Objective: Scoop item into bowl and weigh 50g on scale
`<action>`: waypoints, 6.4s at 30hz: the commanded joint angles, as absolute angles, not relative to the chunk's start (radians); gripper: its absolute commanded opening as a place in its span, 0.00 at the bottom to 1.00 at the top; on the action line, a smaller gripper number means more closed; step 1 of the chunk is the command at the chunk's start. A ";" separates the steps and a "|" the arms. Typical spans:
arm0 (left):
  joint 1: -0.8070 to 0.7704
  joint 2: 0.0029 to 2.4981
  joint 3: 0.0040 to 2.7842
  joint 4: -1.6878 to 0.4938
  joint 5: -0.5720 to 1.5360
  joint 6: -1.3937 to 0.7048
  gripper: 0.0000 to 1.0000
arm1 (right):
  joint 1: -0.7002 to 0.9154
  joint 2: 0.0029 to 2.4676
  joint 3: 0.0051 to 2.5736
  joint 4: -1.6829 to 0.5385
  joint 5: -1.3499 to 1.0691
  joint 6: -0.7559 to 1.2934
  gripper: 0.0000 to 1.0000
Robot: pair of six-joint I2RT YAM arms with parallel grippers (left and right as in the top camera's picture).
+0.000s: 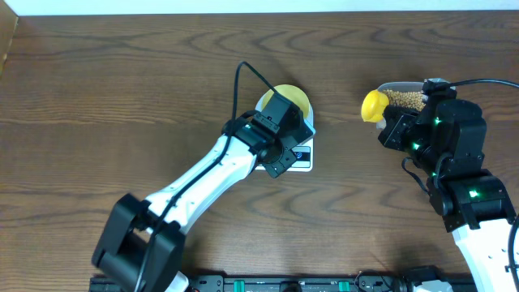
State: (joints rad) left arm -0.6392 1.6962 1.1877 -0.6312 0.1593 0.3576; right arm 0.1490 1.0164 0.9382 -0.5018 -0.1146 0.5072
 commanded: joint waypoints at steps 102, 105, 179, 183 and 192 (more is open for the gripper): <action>-0.647 1.908 1.184 -0.424 0.142 0.374 0.08 | 0.145 1.021 0.961 -0.508 -0.104 0.492 0.01; -0.647 1.908 1.184 -0.424 0.142 0.374 0.08 | 0.145 1.021 0.961 -0.508 -0.104 0.492 0.01; -0.647 1.946 1.184 -0.448 0.142 0.373 0.08 | 0.145 1.021 0.961 -0.509 -0.104 0.492 0.01; -0.647 1.948 1.183 -0.456 0.142 0.373 0.08 | 0.145 1.021 0.961 -0.509 -0.104 0.492 0.01; -0.647 1.955 1.181 -0.474 0.142 0.369 0.08 | 0.145 1.021 0.961 -0.509 -0.104 0.492 0.01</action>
State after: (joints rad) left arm -0.6456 1.9018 1.1896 -0.4507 0.1555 0.3641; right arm 0.1490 1.0203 0.9382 -0.5083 -0.1146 0.5068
